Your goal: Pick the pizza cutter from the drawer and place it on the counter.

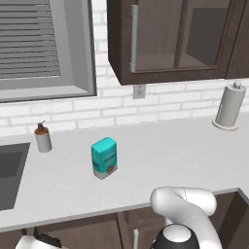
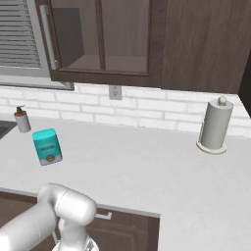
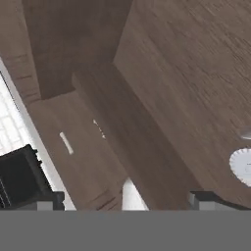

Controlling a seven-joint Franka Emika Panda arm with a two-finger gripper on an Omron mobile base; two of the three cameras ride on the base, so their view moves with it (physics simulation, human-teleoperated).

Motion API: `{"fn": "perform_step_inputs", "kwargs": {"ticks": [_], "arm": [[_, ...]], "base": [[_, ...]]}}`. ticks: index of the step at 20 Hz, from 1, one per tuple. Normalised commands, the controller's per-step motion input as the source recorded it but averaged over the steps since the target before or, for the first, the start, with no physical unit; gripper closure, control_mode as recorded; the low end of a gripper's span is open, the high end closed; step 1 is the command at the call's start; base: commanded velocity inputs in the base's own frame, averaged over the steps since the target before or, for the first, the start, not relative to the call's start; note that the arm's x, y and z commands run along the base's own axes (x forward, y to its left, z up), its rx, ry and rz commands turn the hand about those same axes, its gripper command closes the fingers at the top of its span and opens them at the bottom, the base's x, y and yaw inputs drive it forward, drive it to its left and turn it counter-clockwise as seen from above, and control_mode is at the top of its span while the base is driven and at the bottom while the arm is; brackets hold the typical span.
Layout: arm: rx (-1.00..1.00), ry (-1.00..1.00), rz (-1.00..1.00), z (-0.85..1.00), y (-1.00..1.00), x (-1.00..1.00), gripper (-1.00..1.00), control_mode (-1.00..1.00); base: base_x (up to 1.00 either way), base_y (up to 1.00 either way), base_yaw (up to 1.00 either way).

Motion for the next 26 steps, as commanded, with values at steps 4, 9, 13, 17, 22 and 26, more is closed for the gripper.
{"fn": "perform_step_inputs", "kwargs": {"ticks": [4,9,13,17,22,26], "arm": [[0.17,0.07,-0.09,-0.41,0.01,0.14,-1.0,-1.0],[0.21,-0.13,0.06,-0.06,-0.04,-0.38,-1.0,-1.0],[0.48,-0.23,0.05,-0.18,0.1,-0.04,-1.0,-1.0],[0.2,-0.18,0.02,-0.05,0.53,0.11,-1.0,-1.0],[0.08,-0.08,0.01,-0.13,0.49,0.16,-1.0,-1.0],[0.0,0.0,0.0,-0.46,0.19,0.01,-1.0,-1.0]], "base": [[0.0,0.0,0.0],[0.0,0.0,0.0],[0.0,0.0,0.0],[0.0,0.0,0.0],[0.0,0.0,0.0],[0.0,0.0,0.0]]}}
